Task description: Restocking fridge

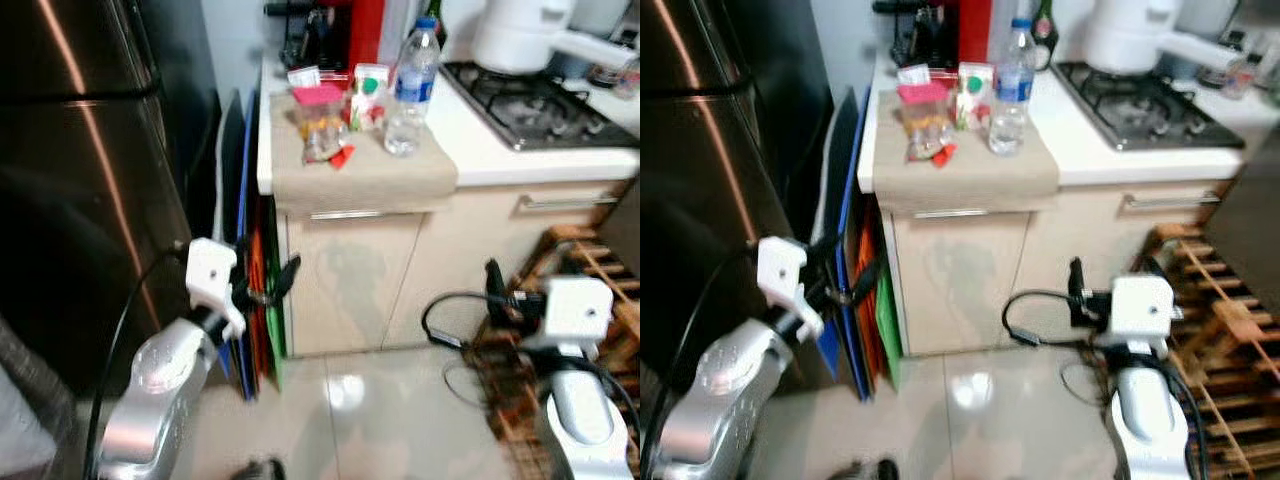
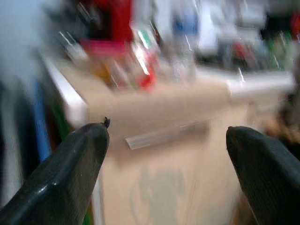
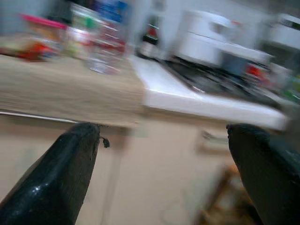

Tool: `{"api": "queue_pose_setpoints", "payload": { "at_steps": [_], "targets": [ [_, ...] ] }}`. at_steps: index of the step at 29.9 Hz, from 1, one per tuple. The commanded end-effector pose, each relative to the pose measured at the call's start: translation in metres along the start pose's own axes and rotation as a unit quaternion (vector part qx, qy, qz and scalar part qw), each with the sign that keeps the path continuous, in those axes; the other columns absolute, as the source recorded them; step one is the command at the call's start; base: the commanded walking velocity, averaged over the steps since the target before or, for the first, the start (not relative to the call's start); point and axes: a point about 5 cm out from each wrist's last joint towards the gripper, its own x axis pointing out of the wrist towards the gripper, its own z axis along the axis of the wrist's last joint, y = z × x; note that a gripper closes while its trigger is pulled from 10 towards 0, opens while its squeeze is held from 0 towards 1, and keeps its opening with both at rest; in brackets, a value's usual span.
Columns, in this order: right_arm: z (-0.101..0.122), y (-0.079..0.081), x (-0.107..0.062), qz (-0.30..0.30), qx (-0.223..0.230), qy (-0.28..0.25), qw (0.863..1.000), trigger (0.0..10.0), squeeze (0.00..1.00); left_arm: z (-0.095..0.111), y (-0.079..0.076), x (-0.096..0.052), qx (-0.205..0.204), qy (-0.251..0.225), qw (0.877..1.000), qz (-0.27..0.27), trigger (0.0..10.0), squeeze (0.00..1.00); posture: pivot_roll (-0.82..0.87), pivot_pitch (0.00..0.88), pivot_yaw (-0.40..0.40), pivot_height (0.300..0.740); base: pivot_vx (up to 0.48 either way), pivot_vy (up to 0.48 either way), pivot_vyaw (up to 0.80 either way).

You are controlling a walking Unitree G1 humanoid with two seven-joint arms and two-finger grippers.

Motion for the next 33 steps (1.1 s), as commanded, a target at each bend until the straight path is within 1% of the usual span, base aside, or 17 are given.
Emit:
{"api": "queue_pose_setpoints", "payload": {
  "at_steps": [1,2,4,7,10,13,16,22,24,29,33],
  "targets": [
    [0.005,0.009,0.007,0.019,0.010,-0.013,1.000,10.0,0.00,0.008,0.001,0.005,0.003,-0.017,1.000,0.008,10.0,0.00,-0.03,0.000,0.008,0.740,0.000,0.000,0.00],
    [0.006,0.009,0.013,0.014,0.009,-0.015,1.000,10.0,0.00,0.013,0.002,0.011,0.002,-0.022,1.000,0.015,10.0,0.00,-0.03,0.000,0.018,0.740,0.458,0.000,0.00],
    [0.008,0.007,0.019,0.002,0.011,-0.015,1.000,10.0,0.00,0.019,0.003,0.014,0.003,-0.023,1.000,0.014,10.0,0.00,-0.03,0.000,0.036,0.740,0.454,0.000,0.00],
    [0.009,0.007,0.020,-0.004,0.017,-0.009,1.000,10.0,0.00,0.020,0.006,0.015,0.002,-0.012,1.000,0.020,10.0,0.00,-0.04,0.000,0.054,0.740,0.453,0.000,0.00],
    [0.006,0.011,0.020,-0.002,0.026,-0.004,1.000,10.0,0.00,0.020,0.016,0.017,-0.030,-0.004,0.998,0.050,10.0,0.00,-0.04,0.000,0.059,0.740,0.469,0.000,0.00],
    [0.005,0.013,0.021,0.004,0.029,-0.003,1.000,10.0,0.00,0.020,0.016,0.020,-0.036,-0.005,0.998,0.056,10.0,0.00,-0.04,0.000,0.063,0.740,0.477,0.000,0.00],
    [0.005,0.017,0.022,0.013,0.031,-0.003,0.999,10.0,0.00,0.021,0.010,0.026,-0.034,-0.010,0.998,0.048,10.0,0.00,-0.05,0.000,0.062,0.740,0.480,0.000,0.00],
    [0.006,0.018,0.024,0.020,0.028,-0.003,0.999,10.0,0.00,0.022,0.006,0.028,-0.028,-0.007,0.999,0.041,10.0,0.00,-0.05,0.000,0.055,0.740,0.480,0.000,0.00],
    [0.007,0.019,0.025,0.023,0.027,-0.005,0.999,10.0,0.00,0.023,0.002,0.030,-0.020,-0.010,0.999,0.030,10.0,0.00,-0.05,0.000,0.051,0.740,0.480,0.000,0.00],
    [0.010,0.019,0.025,0.023,0.025,-0.012,0.999,10.0,0.00,0.025,-0.002,0.032,-0.016,-0.014,1.000,0.020,10.0,0.00,-0.05,0.000,0.053,0.740,0.480,0.000,0.00],
    [0.010,0.021,0.022,0.023,0.026,-0.013,0.999,10.0,0.00,0.027,-0.007,0.033,-0.008,-0.018,1.000,0.000,10.0,0.00,-0.05,0.000,0.056,0.740,0.478,0.000,0.00]
  ]
}}
